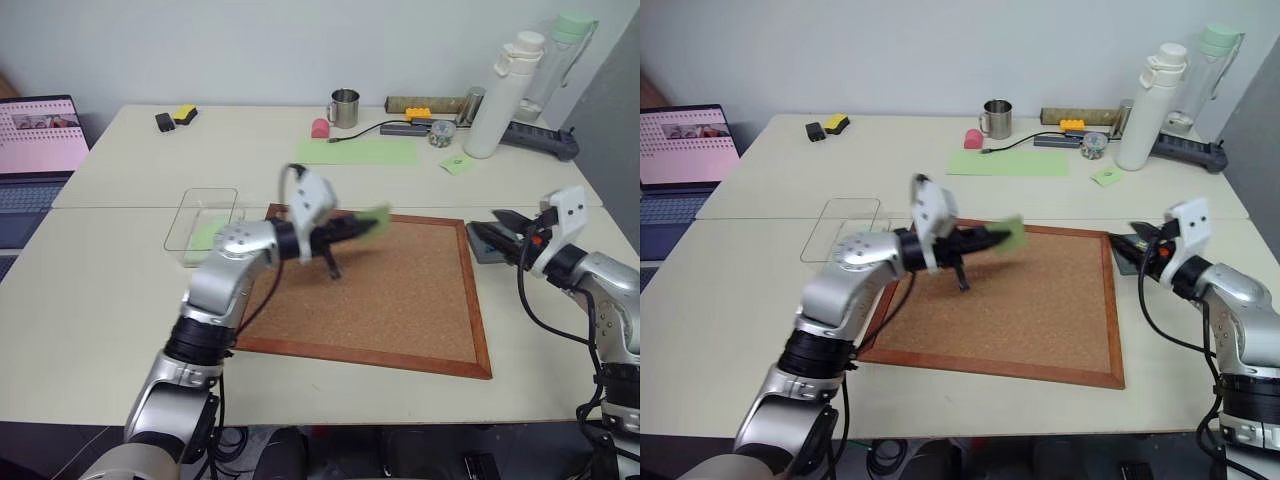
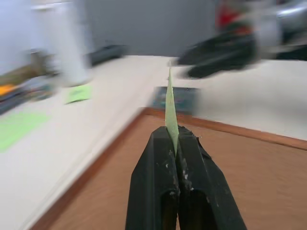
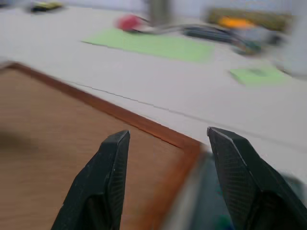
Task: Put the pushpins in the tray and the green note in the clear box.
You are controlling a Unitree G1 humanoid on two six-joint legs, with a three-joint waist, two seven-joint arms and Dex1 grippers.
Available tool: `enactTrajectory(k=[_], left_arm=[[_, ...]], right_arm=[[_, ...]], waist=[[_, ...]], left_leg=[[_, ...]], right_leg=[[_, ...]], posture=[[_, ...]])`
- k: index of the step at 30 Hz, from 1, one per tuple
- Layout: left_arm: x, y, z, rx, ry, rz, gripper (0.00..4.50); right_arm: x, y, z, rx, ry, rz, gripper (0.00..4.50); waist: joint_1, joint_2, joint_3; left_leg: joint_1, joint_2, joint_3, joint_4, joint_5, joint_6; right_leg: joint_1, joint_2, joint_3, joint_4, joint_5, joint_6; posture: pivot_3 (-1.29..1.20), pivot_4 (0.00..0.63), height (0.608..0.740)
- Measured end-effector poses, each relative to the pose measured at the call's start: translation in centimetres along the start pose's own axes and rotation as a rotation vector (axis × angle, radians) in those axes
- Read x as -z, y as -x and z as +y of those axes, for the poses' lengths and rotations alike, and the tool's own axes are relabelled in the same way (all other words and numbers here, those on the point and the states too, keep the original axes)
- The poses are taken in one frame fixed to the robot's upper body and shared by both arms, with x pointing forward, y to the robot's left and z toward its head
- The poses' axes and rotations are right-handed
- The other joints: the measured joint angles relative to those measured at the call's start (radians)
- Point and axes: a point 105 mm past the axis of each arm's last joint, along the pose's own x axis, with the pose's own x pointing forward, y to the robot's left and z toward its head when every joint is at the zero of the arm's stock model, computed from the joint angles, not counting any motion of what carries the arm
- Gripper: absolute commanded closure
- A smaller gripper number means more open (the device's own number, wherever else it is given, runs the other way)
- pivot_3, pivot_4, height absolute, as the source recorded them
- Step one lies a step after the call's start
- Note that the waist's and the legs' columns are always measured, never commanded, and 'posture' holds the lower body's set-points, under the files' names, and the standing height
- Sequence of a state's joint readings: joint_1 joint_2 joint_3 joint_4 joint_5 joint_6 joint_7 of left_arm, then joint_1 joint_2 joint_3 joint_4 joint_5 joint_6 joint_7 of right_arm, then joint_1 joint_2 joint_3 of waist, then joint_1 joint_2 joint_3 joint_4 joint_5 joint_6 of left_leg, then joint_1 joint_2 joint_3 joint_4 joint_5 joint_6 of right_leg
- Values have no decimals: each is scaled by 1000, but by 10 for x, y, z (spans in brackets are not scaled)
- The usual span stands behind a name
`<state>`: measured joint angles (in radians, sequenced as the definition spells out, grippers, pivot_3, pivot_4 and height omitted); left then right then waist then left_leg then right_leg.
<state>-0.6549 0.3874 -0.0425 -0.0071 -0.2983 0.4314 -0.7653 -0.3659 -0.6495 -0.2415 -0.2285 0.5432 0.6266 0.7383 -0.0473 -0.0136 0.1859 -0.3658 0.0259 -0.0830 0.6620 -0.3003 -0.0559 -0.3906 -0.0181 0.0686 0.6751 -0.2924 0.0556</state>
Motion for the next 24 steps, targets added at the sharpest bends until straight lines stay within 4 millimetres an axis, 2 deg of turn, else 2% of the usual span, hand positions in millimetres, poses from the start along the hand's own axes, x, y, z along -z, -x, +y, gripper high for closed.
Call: enactTrajectory(k=[4, 7, 9, 14, 20, 21, 22, 24], left_arm=[[6, 46, 62, -395, 3, 54, 4500], [21, 81, 87, -607, -26, 141, 4500], [27, 98, 97, -702, -40, 189, 4500], [43, 119, 107, -819, -67, 283, 4500], [58, 123, 107, -834, -66, 343, 3465], [59, 123, 107, -834, -69, 346, 3428], [59, 121, 106, -830, -74, 347, 2997], [58, 119, 106, -821, -89, 340, 2783]], right_arm=[[-33, -12, 56, -244, -18, -64, 1811], [-46, -23, 83, -357, -50, -92, 1811], [-54, -28, 93, -400, -59, -107, 1811], [-55, -36, 103, -432, -83, -112, 1811], [-51, -38, 106, -439, -81, -102, 1719], [-51, -38, 106, -436, -82, -100, 1719], [-49, -38, 105, -429, -83, -96, 1719], [-47, -38, 102, -409, -83, -91, 1719]], waist=[[1, -1, 0], [9, -1, 0], [19, -2, 1], [32, -2, 1], [30, -2, 1], [30, -2, 1], [30, -2, 1], [29, -2, 1]], left_leg=[[-1, -1, -2, 0, 0, 0], [-1, -1, -2, 1, 0, 0], [-1, -1, -3, 1, 0, 0], [-3, -2, -5, 1, 0, -1], [-3, -2, -5, 1, 0, 0], [-3, -2, -5, 1, 0, 0], [-3, -2, -4, 1, 0, 0], [-3, -1, -5, 1, 0, 0]], right_leg=[[0, -1, -2, 0, 0, 0], [0, -2, -2, 0, 0, 0], [0, -2, -4, -1, 0, 0], [0, -3, -6, -2, 0, 0], [-1, -2, -6, -1, 0, 0], [-1, -2, -6, -1, 0, 0], [-1, -2, -6, -1, 0, 0], [-1, -2, -6, -1, 0, 0]], posture=[[0, 150, 740], [0, 150, 740], [0, 150, 740], [0, 150, 740], [0, 150, 740], [0, 150, 740], [0, 150, 740], [0, 150, 740]])
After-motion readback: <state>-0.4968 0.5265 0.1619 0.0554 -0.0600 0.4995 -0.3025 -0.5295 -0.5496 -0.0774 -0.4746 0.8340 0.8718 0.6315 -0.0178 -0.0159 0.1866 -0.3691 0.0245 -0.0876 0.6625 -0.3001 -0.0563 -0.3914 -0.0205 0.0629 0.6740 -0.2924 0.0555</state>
